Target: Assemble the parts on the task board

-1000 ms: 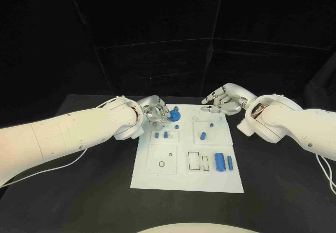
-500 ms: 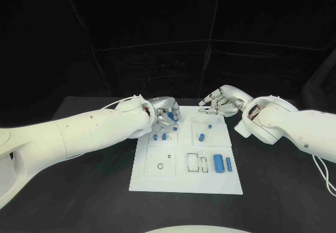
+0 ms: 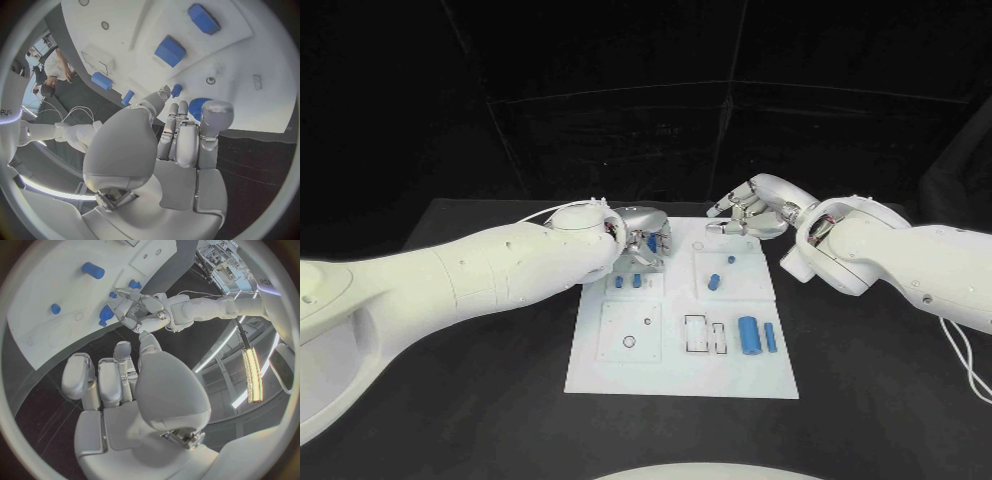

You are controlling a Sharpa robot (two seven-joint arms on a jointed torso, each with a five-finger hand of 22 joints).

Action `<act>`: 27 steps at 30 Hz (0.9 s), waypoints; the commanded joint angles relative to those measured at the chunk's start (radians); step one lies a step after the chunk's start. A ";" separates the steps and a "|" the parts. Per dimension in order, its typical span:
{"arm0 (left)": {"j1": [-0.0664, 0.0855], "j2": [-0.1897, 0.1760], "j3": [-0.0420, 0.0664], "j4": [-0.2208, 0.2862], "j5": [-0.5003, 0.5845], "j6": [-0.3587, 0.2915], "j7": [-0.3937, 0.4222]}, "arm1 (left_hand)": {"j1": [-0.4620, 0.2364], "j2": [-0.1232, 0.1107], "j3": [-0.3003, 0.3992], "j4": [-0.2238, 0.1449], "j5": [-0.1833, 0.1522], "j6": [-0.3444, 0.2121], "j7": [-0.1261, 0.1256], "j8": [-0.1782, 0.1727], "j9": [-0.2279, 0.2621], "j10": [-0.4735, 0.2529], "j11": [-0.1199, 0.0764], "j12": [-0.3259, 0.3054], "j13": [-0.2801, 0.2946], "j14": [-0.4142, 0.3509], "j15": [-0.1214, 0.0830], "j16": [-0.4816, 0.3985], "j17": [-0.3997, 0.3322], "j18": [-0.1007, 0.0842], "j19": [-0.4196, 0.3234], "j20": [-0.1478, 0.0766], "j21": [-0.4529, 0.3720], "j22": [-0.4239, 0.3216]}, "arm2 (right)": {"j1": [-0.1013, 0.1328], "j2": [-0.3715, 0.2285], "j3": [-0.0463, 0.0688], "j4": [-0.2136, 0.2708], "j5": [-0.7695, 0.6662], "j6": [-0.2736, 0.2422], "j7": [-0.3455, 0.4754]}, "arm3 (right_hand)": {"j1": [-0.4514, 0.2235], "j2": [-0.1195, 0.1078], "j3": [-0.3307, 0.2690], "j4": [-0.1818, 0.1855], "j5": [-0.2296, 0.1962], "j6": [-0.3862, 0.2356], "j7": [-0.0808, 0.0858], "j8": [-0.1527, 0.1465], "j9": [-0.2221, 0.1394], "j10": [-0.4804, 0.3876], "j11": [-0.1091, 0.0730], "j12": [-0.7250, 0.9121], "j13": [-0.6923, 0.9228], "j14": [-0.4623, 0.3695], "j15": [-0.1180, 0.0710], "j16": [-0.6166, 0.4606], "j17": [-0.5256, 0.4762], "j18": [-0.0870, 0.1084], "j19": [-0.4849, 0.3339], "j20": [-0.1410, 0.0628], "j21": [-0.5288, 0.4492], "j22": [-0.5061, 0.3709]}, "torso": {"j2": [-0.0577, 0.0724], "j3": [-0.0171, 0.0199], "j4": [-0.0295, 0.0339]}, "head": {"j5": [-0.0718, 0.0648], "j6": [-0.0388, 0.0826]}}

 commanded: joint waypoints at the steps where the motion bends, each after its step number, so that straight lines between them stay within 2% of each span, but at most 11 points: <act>1: 0.000 0.006 0.000 -0.009 -0.040 0.046 -0.017 | -0.009 0.004 0.004 -0.001 -0.002 0.010 -0.001 -0.005 -0.002 0.010 -0.001 -0.007 -0.004 0.032 -0.007 0.003 -0.003 -0.014 0.007 0.000 0.007 0.003 | 0.002 0.001 0.001 0.002 -0.002 -0.005 0.008 | -0.002 0.008 -0.006 -0.003 0.002 0.000 0.002 0.006 0.001 -0.004 -0.001 -0.002 0.001 0.019 -0.009 -0.003 -0.001 0.009 -0.004 0.001 -0.006 -0.001 | -0.001 0.0002 0.0017 | -0.001 -0.001; 8: -0.002 0.016 0.000 -0.027 -0.044 0.070 -0.020 | 0.002 0.022 0.028 -0.008 -0.002 0.033 -0.002 -0.014 -0.008 0.037 -0.002 -0.020 -0.021 0.033 -0.007 0.003 -0.010 -0.017 0.012 -0.001 0.021 0.018 | 0.002 0.002 0.001 0.002 -0.002 -0.004 0.008 | -0.002 0.008 -0.006 -0.003 0.002 0.000 0.002 0.006 0.001 -0.004 -0.001 -0.002 0.001 0.019 -0.009 -0.003 -0.001 0.009 -0.004 0.001 -0.006 -0.001 | -0.002 0.0003 0.0012 | -0.002 0.001; 27: -0.012 0.032 0.000 -0.055 -0.044 0.085 -0.011 | -0.008 0.033 0.073 -0.014 -0.003 0.076 -0.006 -0.034 -0.018 0.104 -0.009 -0.053 -0.049 0.033 -0.012 0.006 -0.021 -0.024 0.020 -0.005 0.059 0.060 | 0.002 0.006 0.001 0.002 -0.002 -0.001 0.008 | 0.000 0.009 -0.006 -0.004 0.003 0.000 0.002 0.006 0.001 -0.004 -0.001 -0.001 0.001 0.020 -0.009 -0.003 0.001 0.008 -0.004 0.001 -0.006 -0.001 | -0.001 0.0000 0.0026 | -0.001 -0.003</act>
